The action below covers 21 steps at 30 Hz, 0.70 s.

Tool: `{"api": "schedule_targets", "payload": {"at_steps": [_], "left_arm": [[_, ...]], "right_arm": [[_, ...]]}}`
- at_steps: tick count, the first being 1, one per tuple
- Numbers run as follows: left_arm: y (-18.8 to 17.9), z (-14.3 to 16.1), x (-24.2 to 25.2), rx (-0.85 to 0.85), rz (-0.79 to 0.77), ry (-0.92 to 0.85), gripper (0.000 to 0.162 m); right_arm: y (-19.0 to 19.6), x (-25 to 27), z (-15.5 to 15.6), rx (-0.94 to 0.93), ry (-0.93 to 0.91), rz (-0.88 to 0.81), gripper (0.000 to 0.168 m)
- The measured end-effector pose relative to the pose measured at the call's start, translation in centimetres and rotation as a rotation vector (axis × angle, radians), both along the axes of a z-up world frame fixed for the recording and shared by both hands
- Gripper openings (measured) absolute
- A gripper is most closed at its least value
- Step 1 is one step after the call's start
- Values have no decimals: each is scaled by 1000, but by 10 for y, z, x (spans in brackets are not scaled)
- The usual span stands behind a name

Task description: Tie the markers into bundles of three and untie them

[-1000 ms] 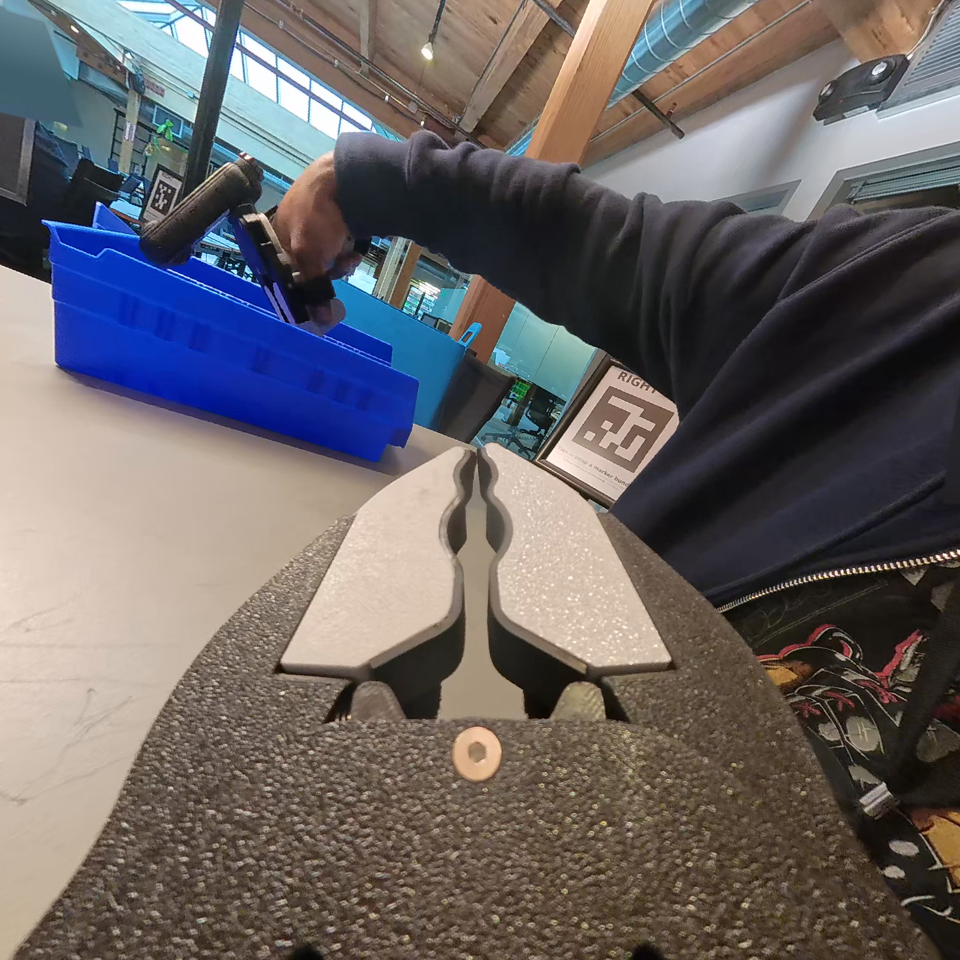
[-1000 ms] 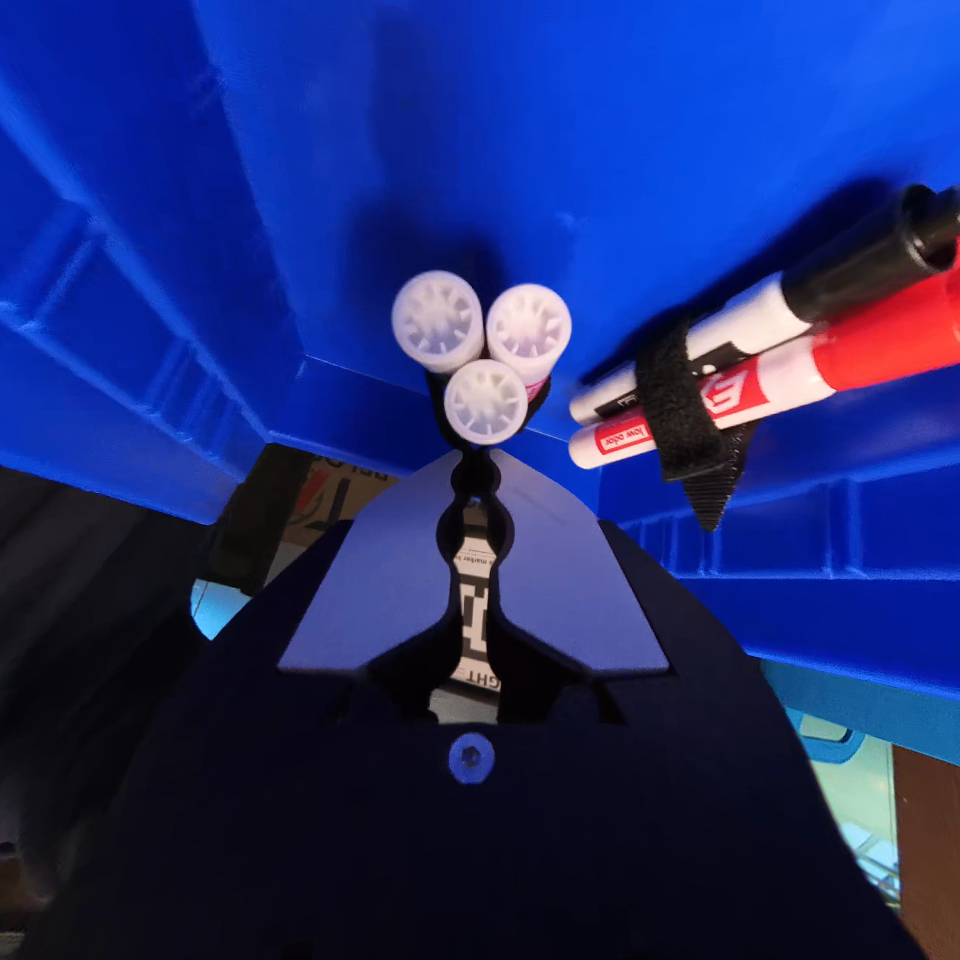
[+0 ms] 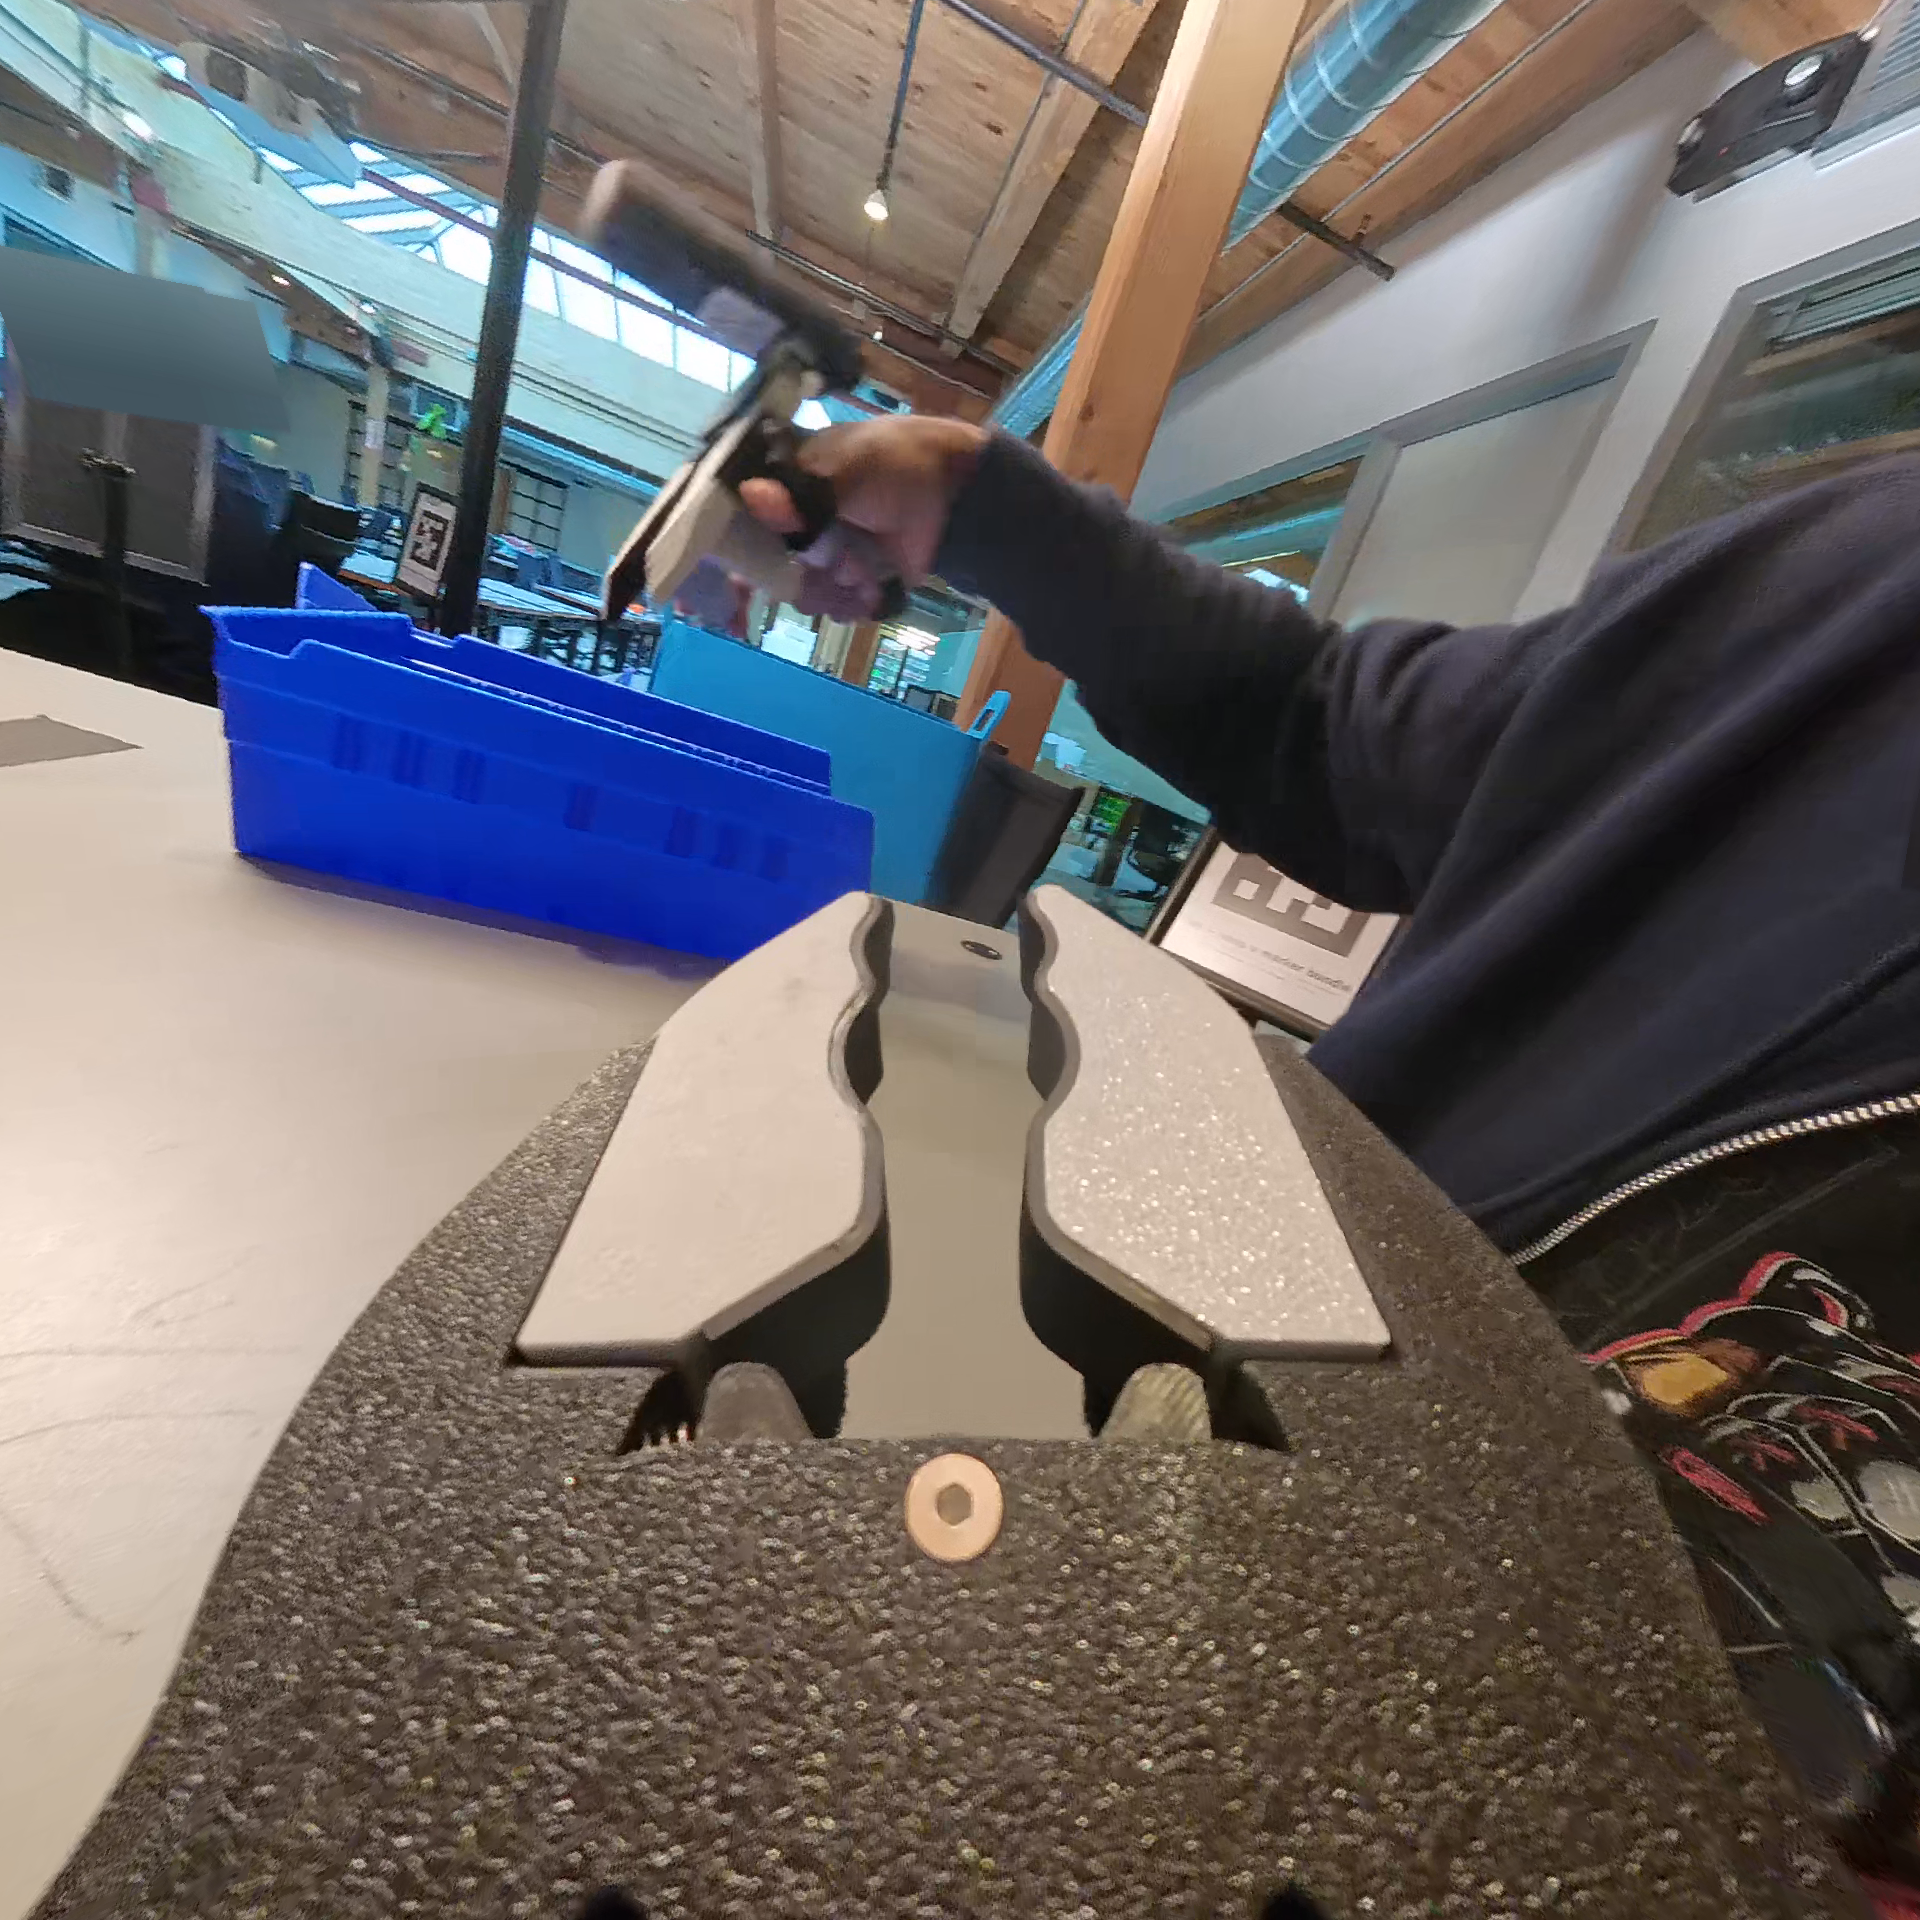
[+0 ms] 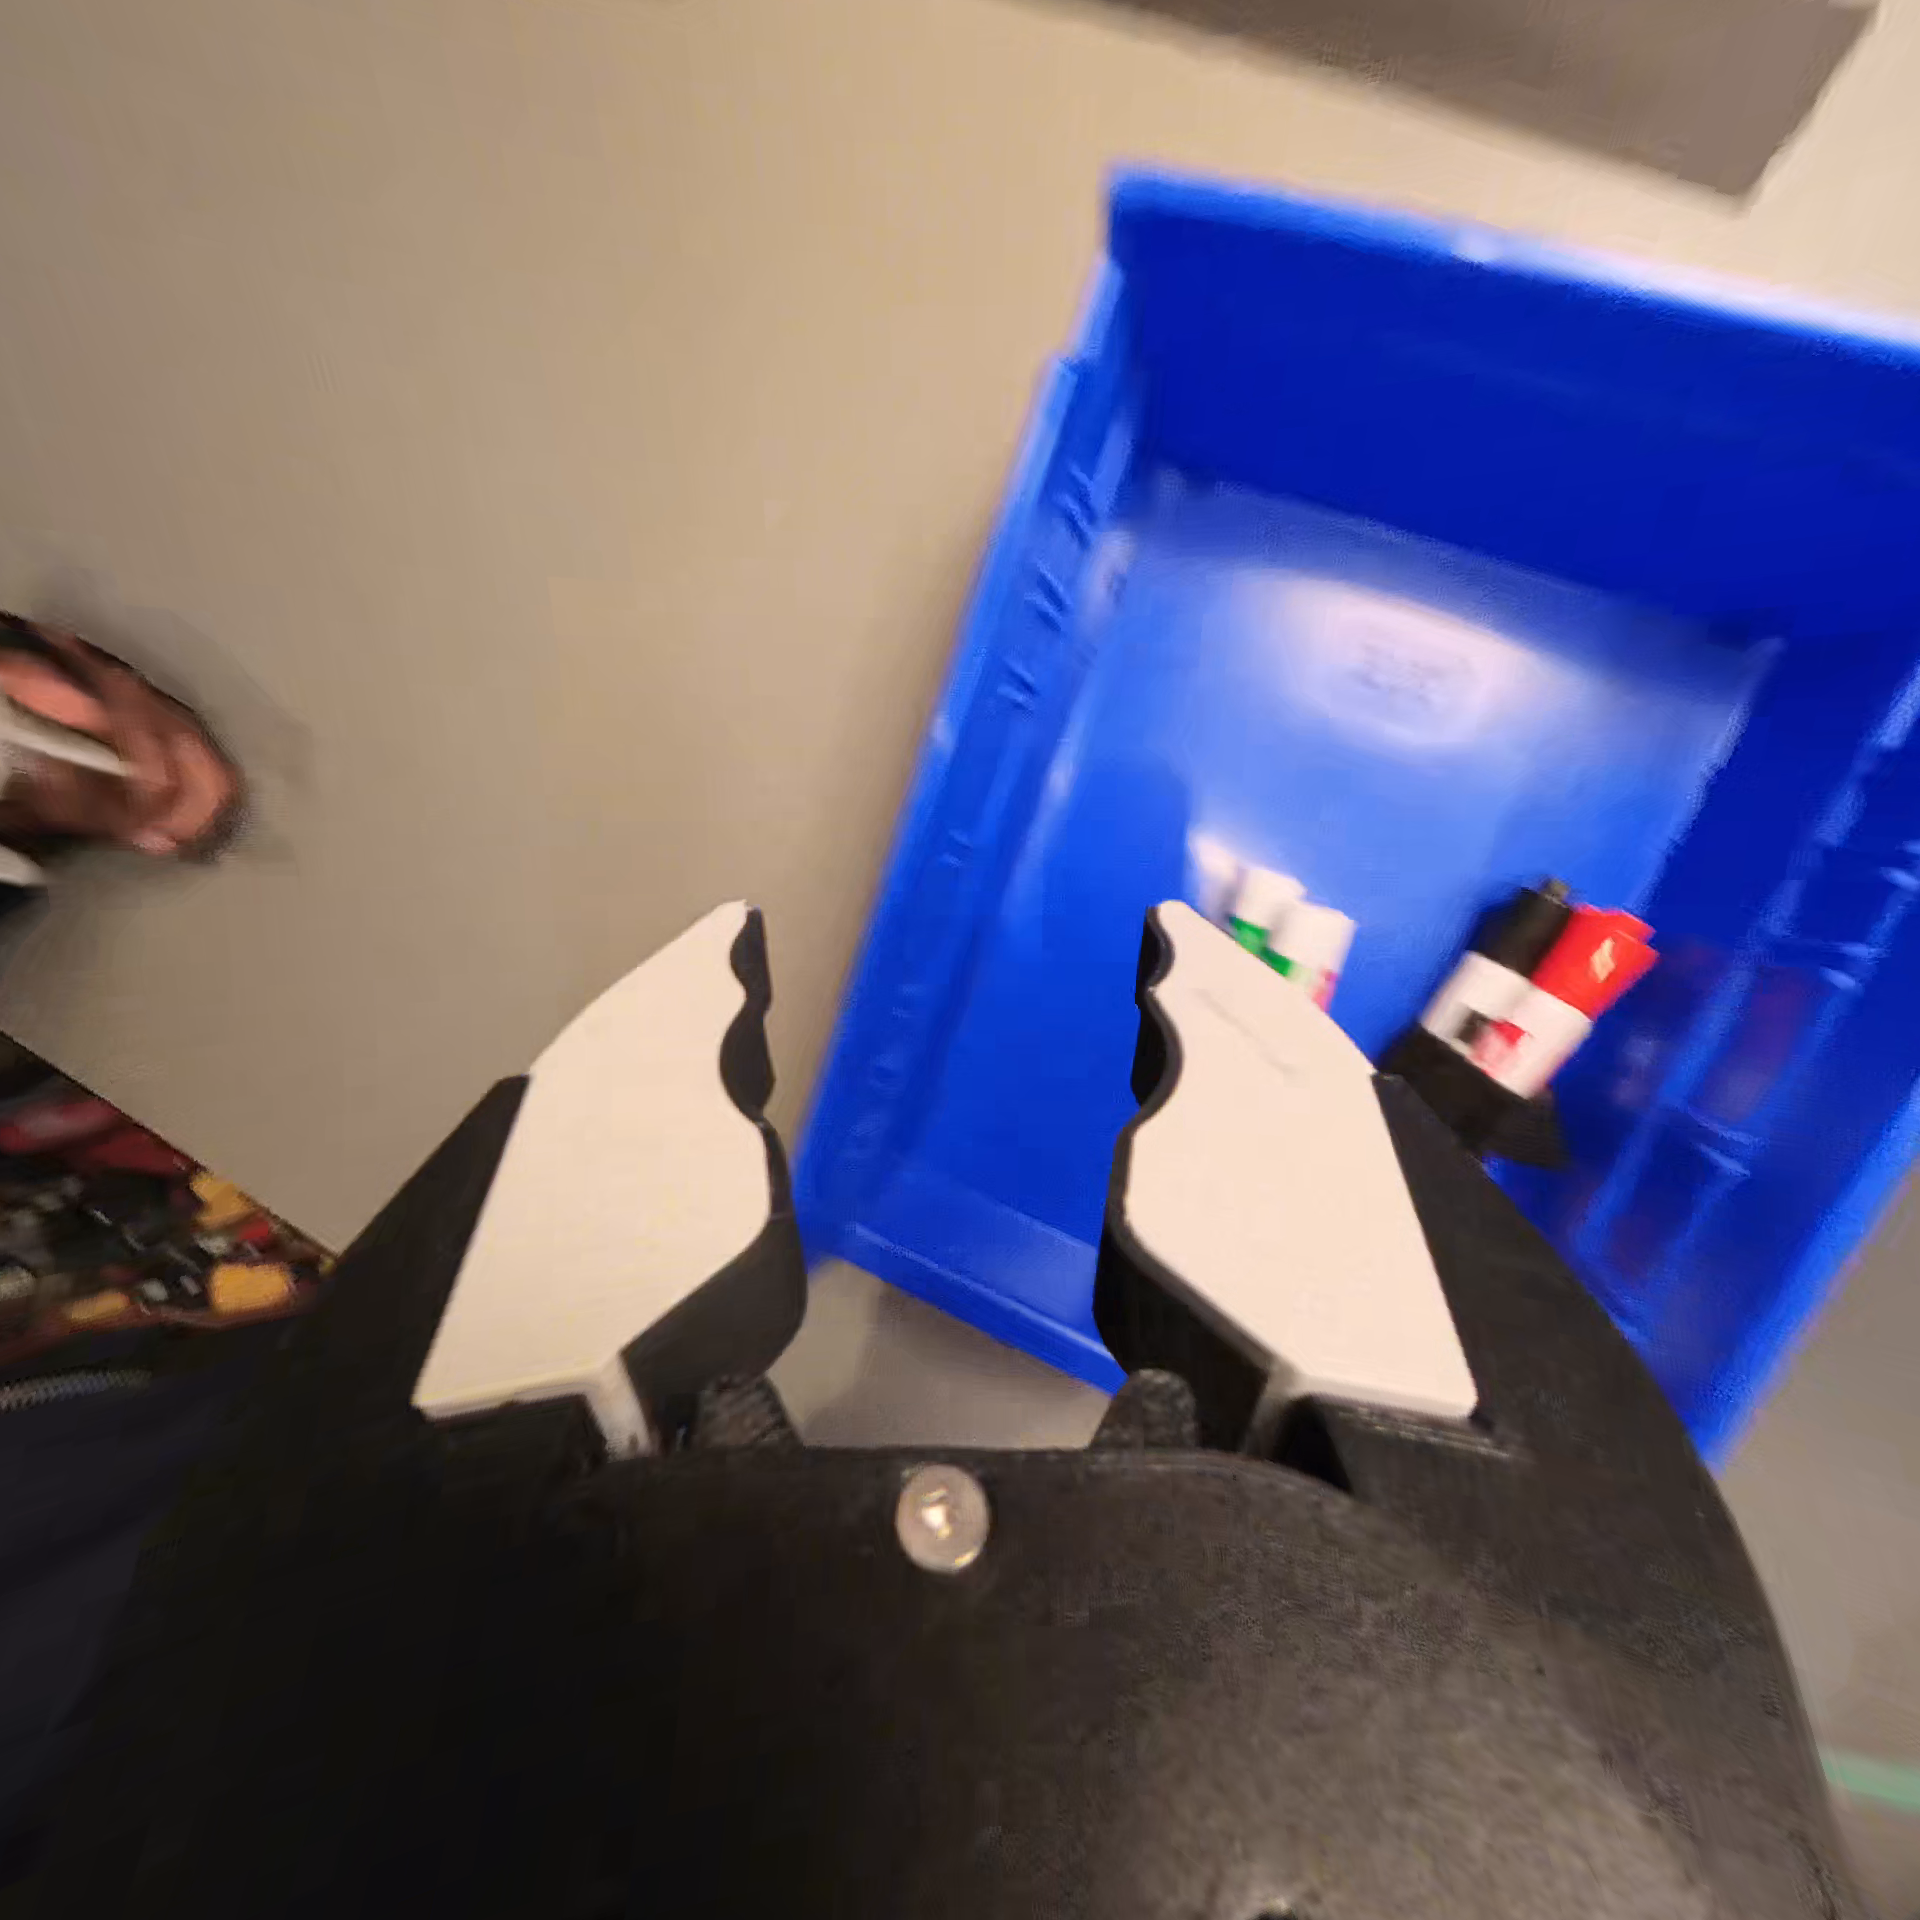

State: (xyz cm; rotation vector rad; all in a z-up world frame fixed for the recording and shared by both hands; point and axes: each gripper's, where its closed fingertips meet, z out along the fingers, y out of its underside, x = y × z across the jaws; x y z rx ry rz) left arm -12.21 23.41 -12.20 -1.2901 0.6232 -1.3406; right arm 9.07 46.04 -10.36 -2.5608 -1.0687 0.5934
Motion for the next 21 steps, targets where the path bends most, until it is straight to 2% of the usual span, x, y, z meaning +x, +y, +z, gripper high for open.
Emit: {"api": "schedule_targets", "payload": {"at_steps": [5,8,11,15,21], "left_arm": [[9,4,-1,-49,67,-42,30],[8,13,7,-109,63,-157,30],[-3,25,18,-123,34,-271,30],[-10,46,-2,-113,136,-539,27],[-9,44,-32,-115,384,-594,27]], "right_arm": [[-78,-83,47,173,589,-117,66],[-120,-133,67,150,999,-165,65],[-144,-175,64,4,1313,-228,61],[-159,-222,44,-188,1519,-308,76],[-140,-226,45,-77,1702,-494,77]]}}
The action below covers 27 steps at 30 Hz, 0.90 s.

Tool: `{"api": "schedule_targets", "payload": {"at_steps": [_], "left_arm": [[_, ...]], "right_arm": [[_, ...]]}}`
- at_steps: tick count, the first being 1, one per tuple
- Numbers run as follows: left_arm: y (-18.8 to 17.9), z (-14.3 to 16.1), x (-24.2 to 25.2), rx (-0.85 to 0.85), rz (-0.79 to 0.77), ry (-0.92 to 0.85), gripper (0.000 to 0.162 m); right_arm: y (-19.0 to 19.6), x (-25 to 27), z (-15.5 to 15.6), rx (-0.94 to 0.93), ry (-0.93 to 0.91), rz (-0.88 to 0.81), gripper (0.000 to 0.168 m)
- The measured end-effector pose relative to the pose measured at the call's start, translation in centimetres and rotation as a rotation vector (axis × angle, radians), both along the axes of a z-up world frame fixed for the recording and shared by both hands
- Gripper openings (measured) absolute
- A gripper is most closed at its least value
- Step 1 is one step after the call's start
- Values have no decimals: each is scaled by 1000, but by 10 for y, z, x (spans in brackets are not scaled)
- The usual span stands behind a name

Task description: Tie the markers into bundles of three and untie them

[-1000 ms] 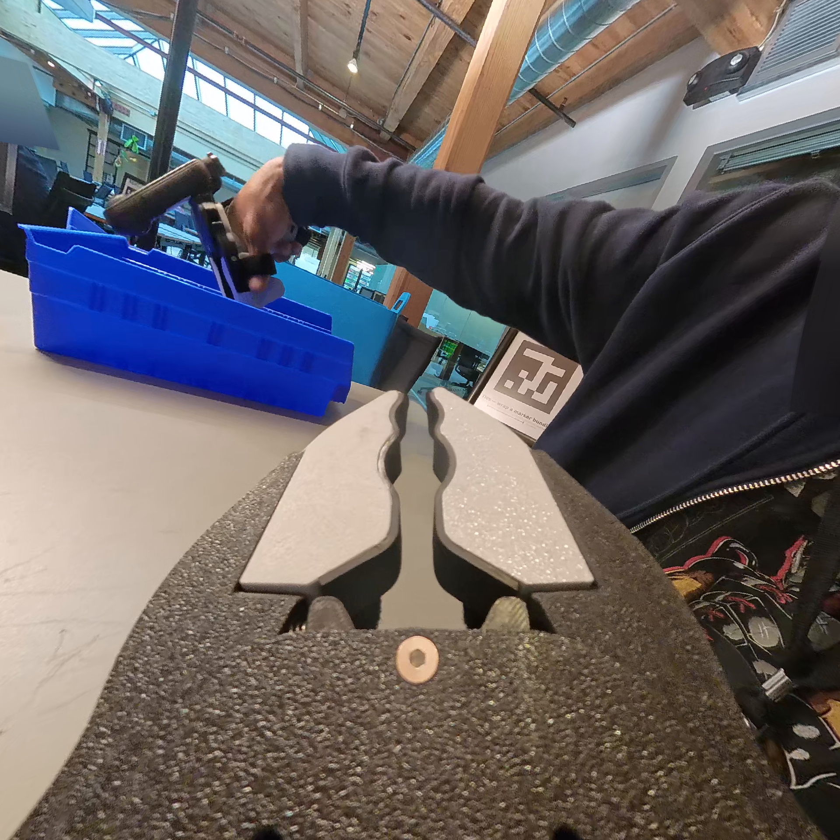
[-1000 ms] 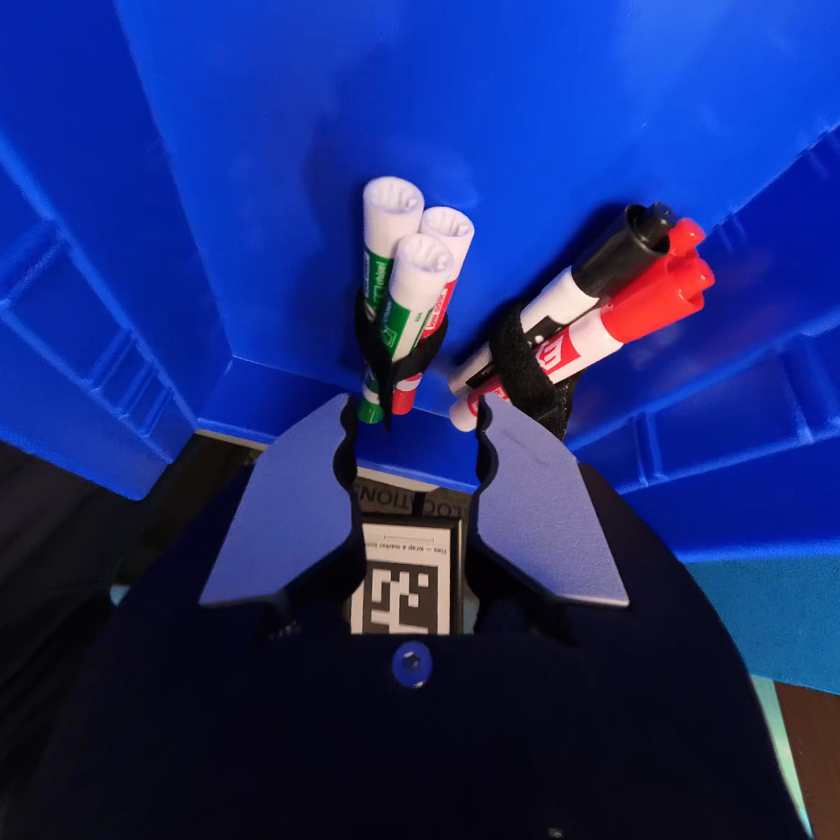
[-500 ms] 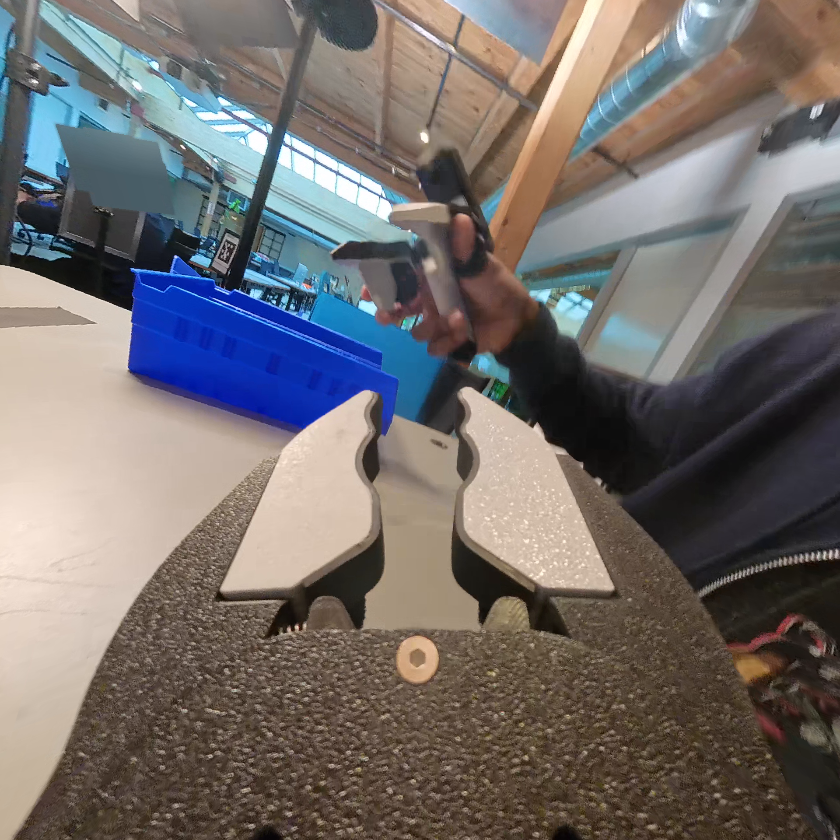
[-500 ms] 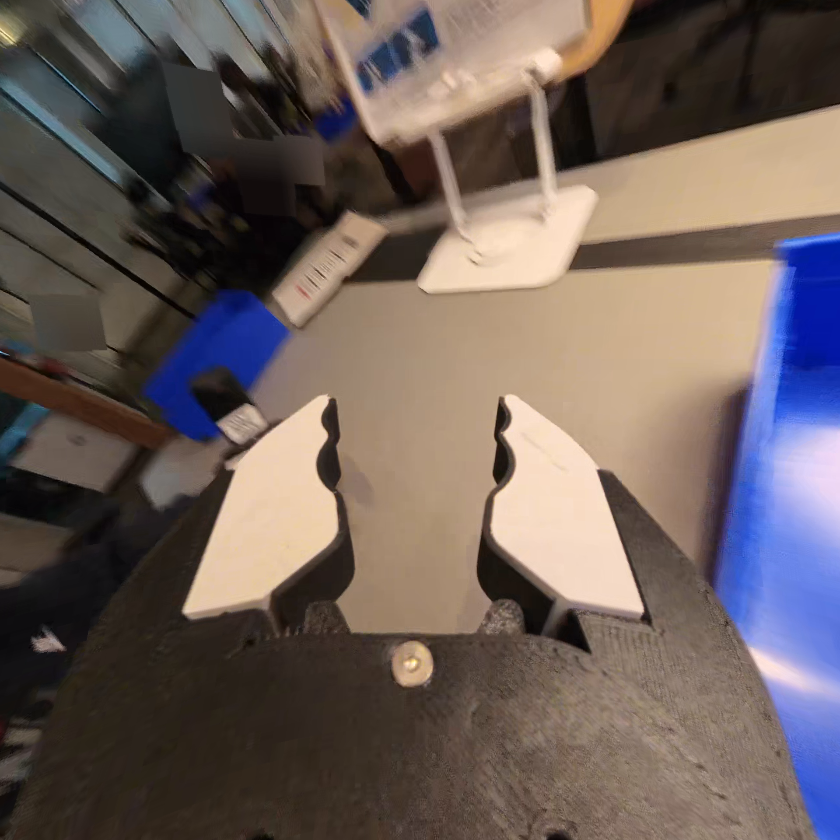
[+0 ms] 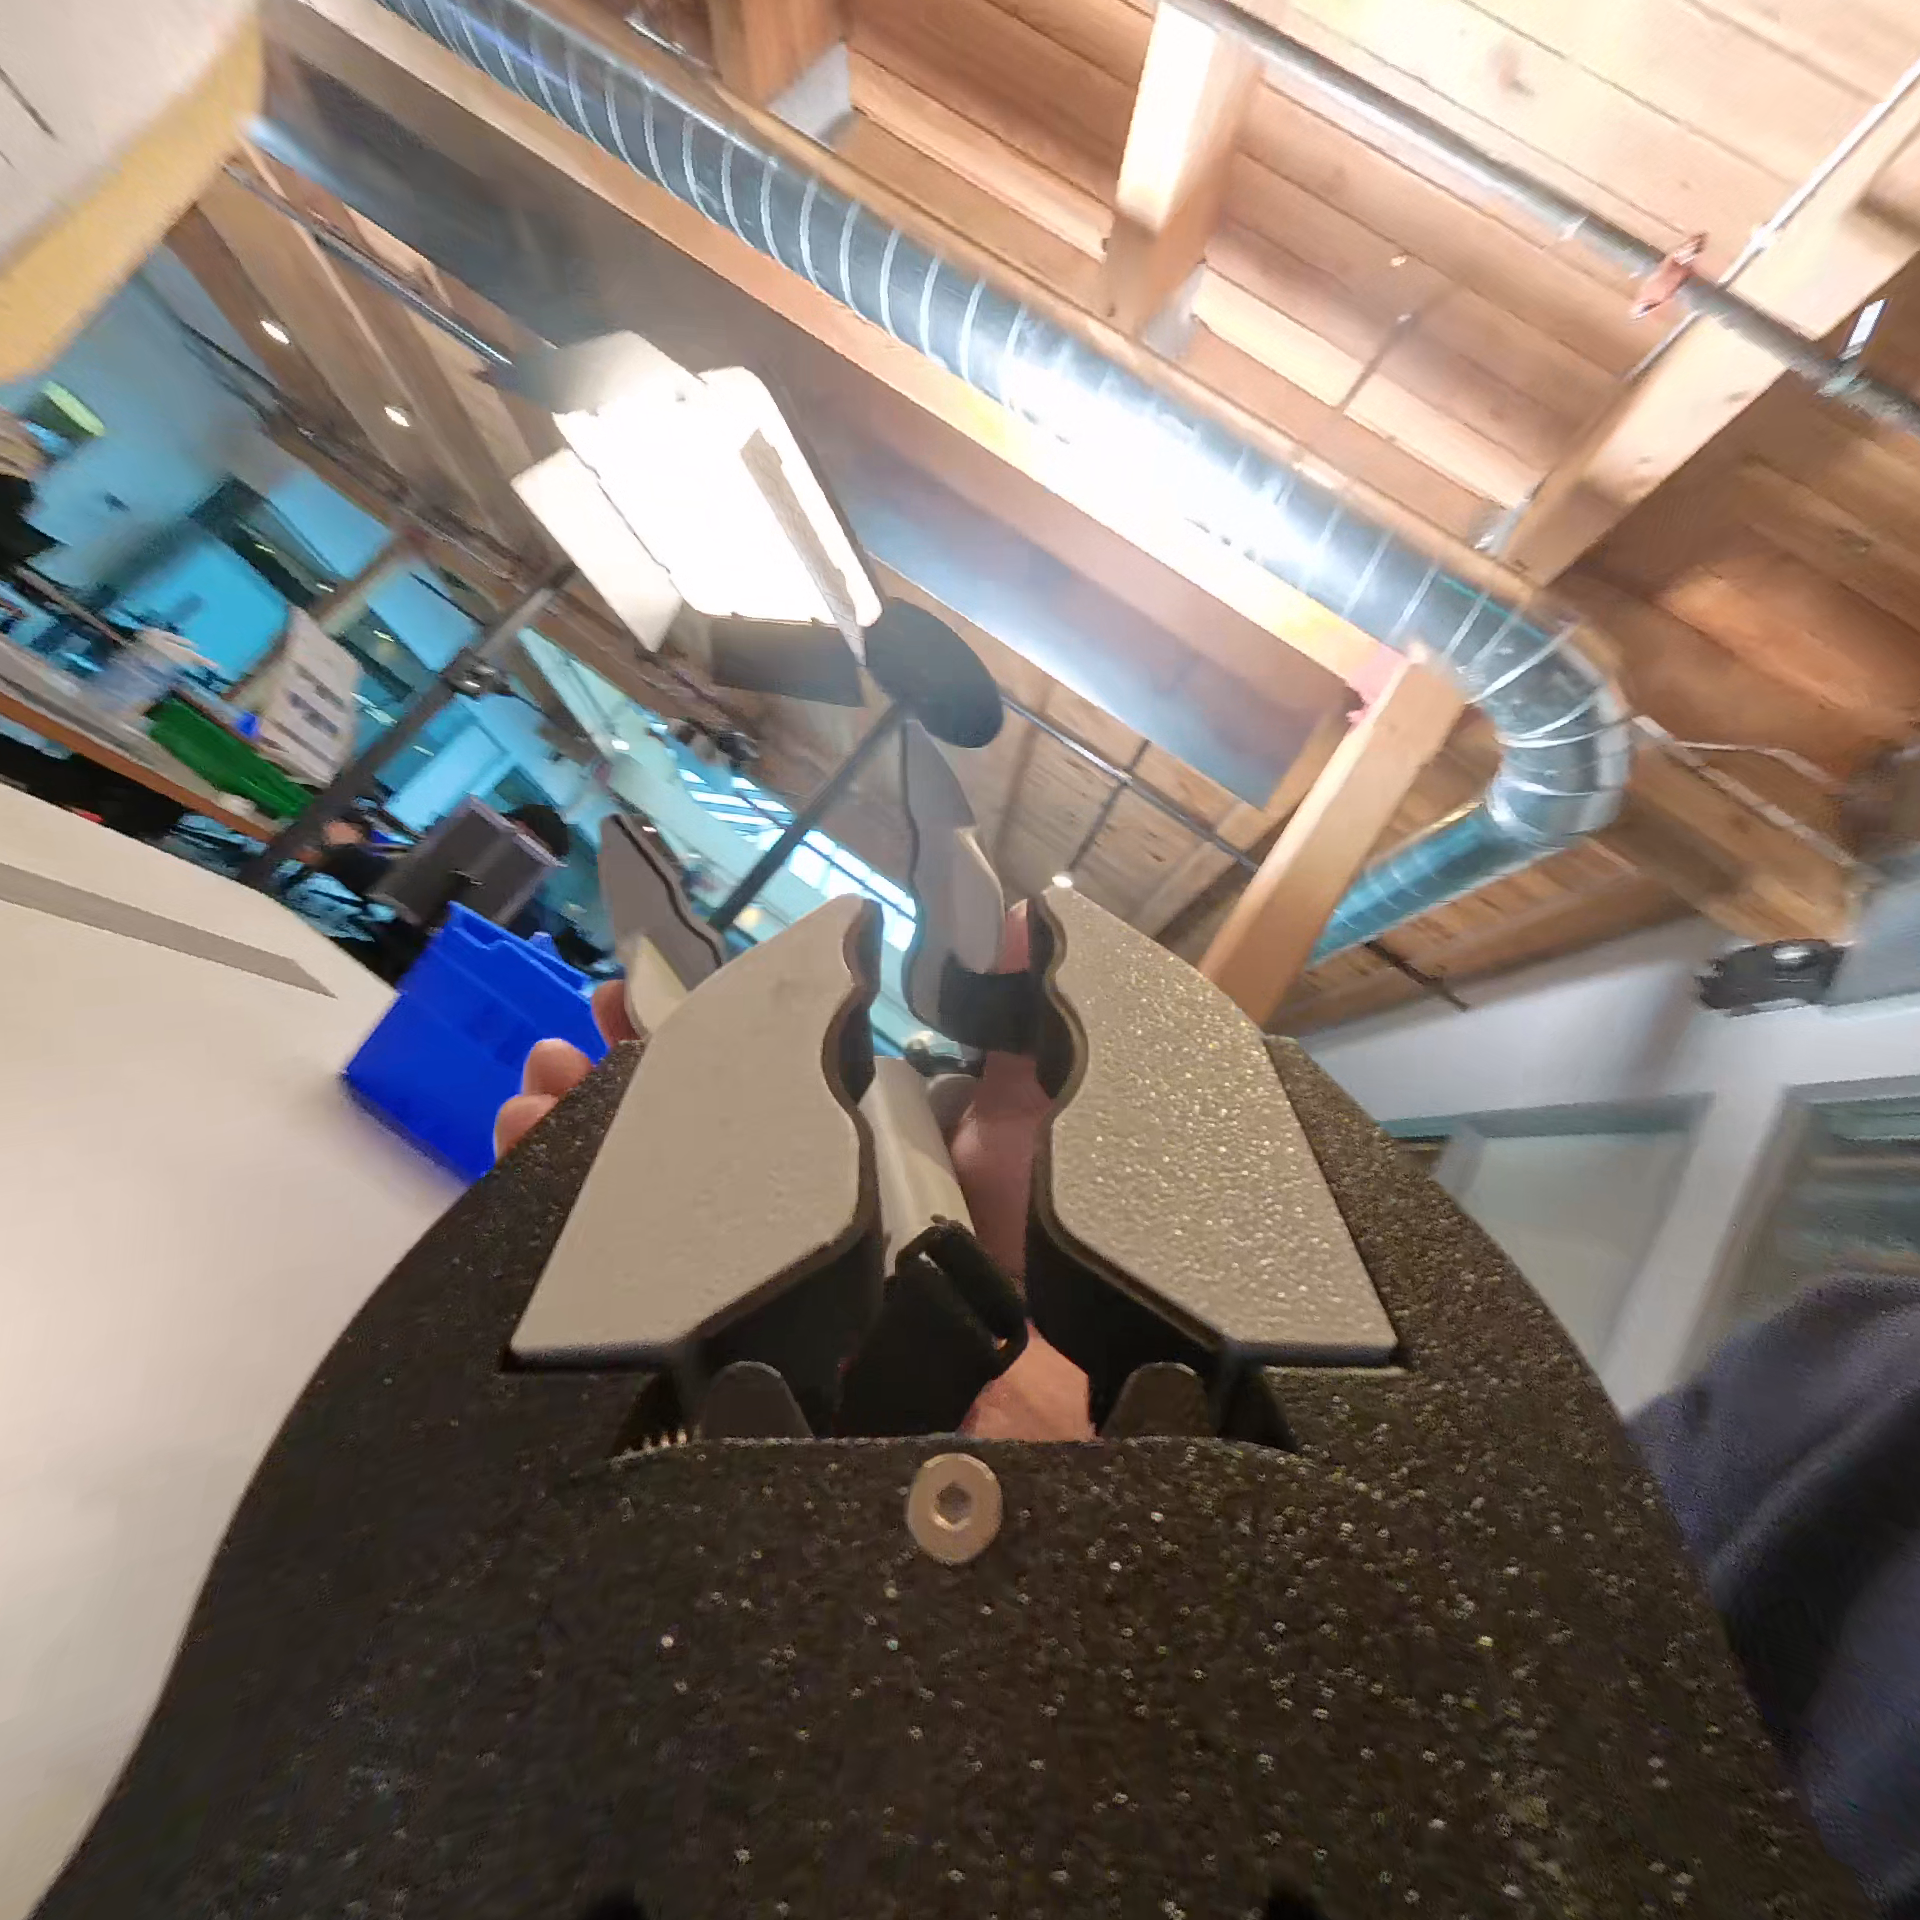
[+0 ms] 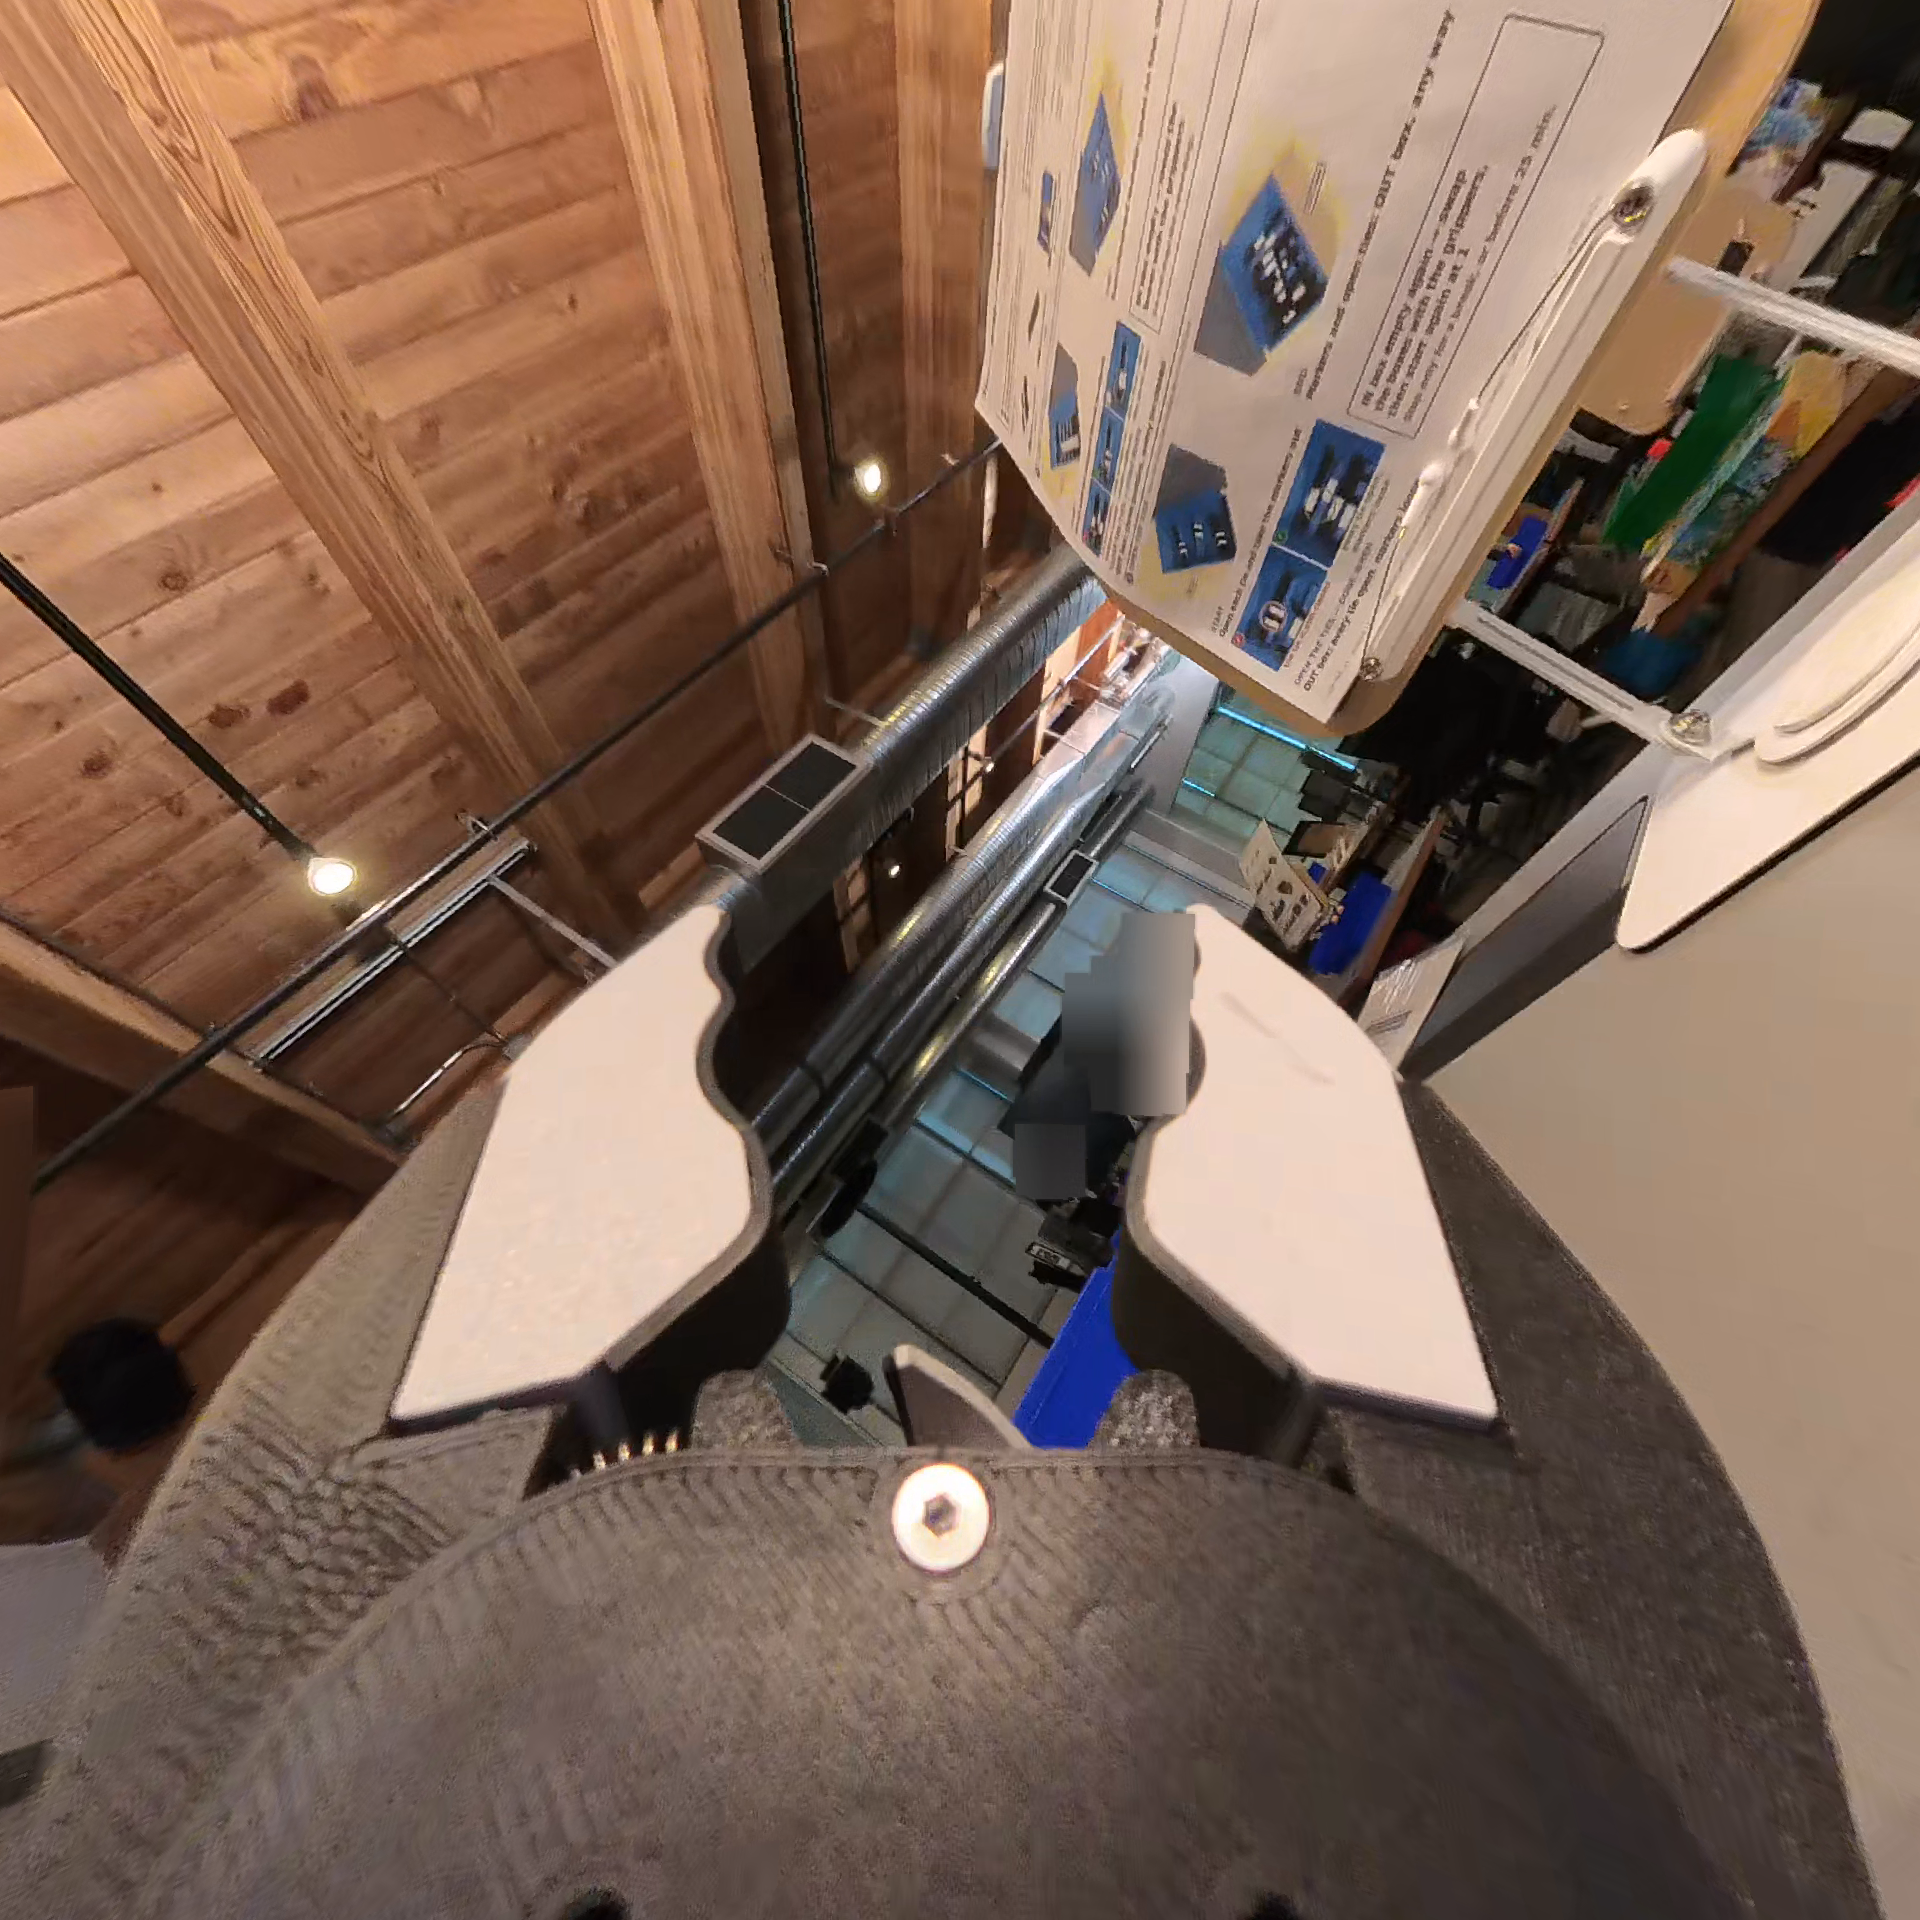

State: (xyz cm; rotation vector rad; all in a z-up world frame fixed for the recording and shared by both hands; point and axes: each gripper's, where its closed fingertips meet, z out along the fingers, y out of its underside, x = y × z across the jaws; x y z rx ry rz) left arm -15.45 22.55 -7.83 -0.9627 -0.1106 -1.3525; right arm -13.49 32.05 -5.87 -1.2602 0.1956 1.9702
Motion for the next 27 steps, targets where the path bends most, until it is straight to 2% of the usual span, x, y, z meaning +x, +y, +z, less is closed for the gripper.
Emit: {"api": "schedule_targets", "payload": {"at_steps": [2,7,12,16,19,22,25,27], "left_arm": [[2,-2,0,-23,52,49,27],[0,-1,-2,-50,-1,-56,20],[-10,7,12,-8,-65,-54,18],[-19,15,4,51,-58,-35,13],[-19,9,7,5,-57,64,8],[-13,0,-7,-92,58,272,10],[-15,9,-42,-194,164,467,13],[-17,17,-81,-308,273,652,19]], "right_arm": [[-1,-2,3,25,14,-2,76],[-11,2,27,166,52,-63,66],[-32,-5,44,279,23,-59,44],[-27,5,46,299,1,-72,19],[-9,16,32,312,-83,-147,7],[2,15,2,362,-313,-126,0],[9,11,-38,386,-525,-15,0],[10,5,-77,375,-706,110,0]]}}
